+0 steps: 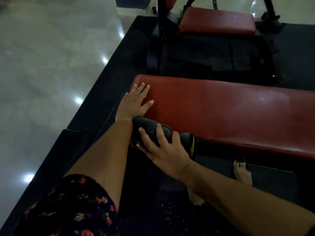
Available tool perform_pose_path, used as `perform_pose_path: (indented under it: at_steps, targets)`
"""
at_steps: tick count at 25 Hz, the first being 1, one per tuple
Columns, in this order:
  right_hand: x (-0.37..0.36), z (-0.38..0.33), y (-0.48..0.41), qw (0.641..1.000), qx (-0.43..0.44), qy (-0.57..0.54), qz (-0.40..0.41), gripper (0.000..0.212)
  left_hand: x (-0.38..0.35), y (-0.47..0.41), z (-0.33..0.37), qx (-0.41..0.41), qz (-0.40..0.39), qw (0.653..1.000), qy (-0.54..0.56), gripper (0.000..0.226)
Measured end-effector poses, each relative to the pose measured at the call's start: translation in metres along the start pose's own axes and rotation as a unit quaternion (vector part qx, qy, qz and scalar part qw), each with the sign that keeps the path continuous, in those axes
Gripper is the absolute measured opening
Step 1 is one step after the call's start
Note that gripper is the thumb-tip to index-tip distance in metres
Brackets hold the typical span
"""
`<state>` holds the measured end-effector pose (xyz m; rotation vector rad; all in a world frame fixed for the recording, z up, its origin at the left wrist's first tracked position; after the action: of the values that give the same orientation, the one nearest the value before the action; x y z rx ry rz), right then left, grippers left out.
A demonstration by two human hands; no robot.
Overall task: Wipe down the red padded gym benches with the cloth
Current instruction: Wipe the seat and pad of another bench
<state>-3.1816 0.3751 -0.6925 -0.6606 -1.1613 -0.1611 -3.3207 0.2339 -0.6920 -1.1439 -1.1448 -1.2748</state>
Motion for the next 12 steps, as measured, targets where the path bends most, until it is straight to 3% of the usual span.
perform_pose_path:
  at_steps: [4, 7, 9, 12]
  targets:
    - [0.006, 0.018, 0.045, 0.999, 0.025, 0.026, -0.015, 0.043, -0.002, 0.004, 0.002, 0.004, 0.019, 1.0, 0.002, 0.061]
    - [0.01, 0.016, 0.041, 0.999, -0.039, 0.017, -0.009, 0.042, 0.0, 0.004, 0.003, 0.009, 0.032, 0.999, 0.004, 0.061]
    - [0.01, 0.006, 0.022, 0.996, -0.086, -0.006, -0.006, 0.055, -0.001, 0.002, 0.004, 0.004, 0.031, 0.999, 0.004, 0.061]
    - [0.008, 0.012, 0.026, 0.999, -0.036, 0.016, -0.031, 0.044, 0.001, 0.003, 0.001, 0.009, 0.035, 0.999, 0.003, 0.061]
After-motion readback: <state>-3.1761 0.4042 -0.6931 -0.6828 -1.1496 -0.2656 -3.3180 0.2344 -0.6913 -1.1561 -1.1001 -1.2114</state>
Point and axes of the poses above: each hand's wrist, its own y-axis away from the middle knuckle, its own x-axis out of the back of the hand, z = x × y, the point moved 6 cm from there along -y, towards the middle knuckle, and after that the axes turned 15 degrees about -y, right-handed, at the moved point
